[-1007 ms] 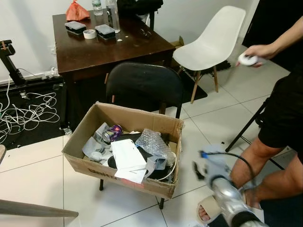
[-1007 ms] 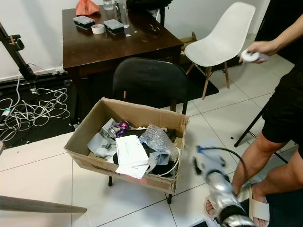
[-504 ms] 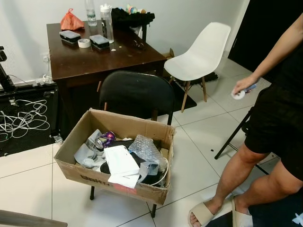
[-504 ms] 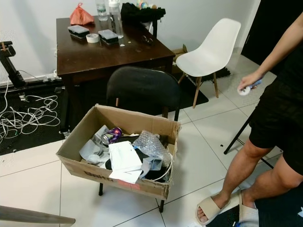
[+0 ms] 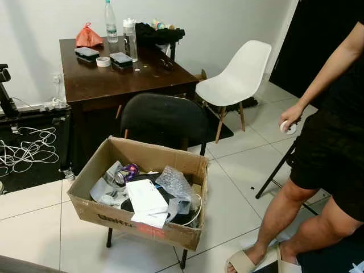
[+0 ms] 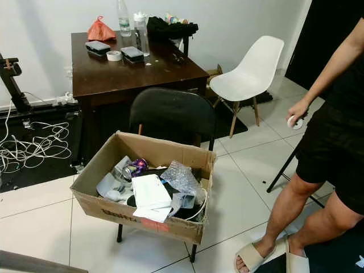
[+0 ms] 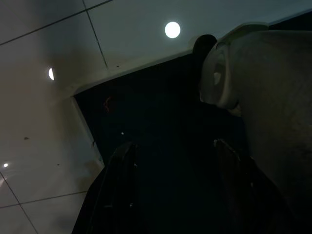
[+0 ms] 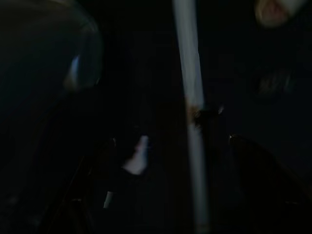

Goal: Picking trash to rubbish bin

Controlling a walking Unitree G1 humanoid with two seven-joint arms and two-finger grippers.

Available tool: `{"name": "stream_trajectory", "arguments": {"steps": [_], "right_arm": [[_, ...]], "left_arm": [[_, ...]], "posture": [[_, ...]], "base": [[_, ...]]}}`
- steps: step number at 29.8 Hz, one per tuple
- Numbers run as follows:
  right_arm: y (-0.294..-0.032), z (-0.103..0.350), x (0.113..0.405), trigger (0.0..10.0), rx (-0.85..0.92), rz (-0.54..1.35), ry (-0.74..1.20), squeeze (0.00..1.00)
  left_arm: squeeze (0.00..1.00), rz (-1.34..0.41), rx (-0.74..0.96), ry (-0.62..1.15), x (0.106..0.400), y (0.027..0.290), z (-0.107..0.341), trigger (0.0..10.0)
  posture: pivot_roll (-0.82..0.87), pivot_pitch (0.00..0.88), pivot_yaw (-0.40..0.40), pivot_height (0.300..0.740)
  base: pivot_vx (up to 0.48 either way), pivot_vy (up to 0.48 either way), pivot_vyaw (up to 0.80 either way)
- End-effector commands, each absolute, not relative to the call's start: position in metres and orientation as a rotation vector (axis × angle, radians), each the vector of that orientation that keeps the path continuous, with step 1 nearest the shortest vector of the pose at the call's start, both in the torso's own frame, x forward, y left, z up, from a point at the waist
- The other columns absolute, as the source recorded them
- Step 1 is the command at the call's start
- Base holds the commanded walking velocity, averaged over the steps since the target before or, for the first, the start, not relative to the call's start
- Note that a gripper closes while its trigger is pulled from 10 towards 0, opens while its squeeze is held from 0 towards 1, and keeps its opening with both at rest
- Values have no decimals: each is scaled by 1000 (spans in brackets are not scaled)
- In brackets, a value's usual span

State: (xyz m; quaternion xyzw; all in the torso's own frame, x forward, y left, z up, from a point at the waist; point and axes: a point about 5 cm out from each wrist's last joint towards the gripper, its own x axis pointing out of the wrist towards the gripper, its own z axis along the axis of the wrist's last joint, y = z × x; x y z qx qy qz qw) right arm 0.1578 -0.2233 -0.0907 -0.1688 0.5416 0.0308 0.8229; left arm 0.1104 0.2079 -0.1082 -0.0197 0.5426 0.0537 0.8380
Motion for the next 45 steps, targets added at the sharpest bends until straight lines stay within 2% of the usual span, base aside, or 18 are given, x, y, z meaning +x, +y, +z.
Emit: {"name": "stream_trajectory", "arguments": {"steps": [1,8,19,27,35,40,41,45], "right_arm": [[-221,-95,149,10000,-404,110,1196,0],[-211,-99,144,10000,-420,157,1212,0],[-206,-103,135,10000,-452,196,1244,0],[-200,-95,159,10000,-469,220,1200,0],[-203,-92,163,10000,-476,223,1191,0],[-215,-97,145,10000,-482,217,1222,0],[-223,-100,133,10000,-484,212,1245,0],[-227,-101,125,10000,-484,209,1259,0]], "left_arm": [[0,104,-39,1181,104,205,-111,10000],[0,93,-27,1188,104,206,-111,10000],[0,79,-8,1191,103,207,-111,10000],[0,87,-16,1194,102,206,-111,10000],[0,82,-18,1197,101,205,-112,10000],[0,79,-19,1199,100,204,-112,10000],[0,77,-19,1200,100,204,-112,10000],[0,75,-19,1201,100,204,-112,10000]], "posture": [[-77,135,10,740],[-69,138,18,740],[-60,133,23,740],[-55,129,11,740],[-55,132,11,740],[-57,139,12,740],[-57,141,14,740],[-58,144,14,740]], "base": [[0,0,0],[0,0,0],[-265,0,0],[-283,0,0],[-284,0,0],[-284,0,0],[-285,0,0],[-285,0,0]]}}
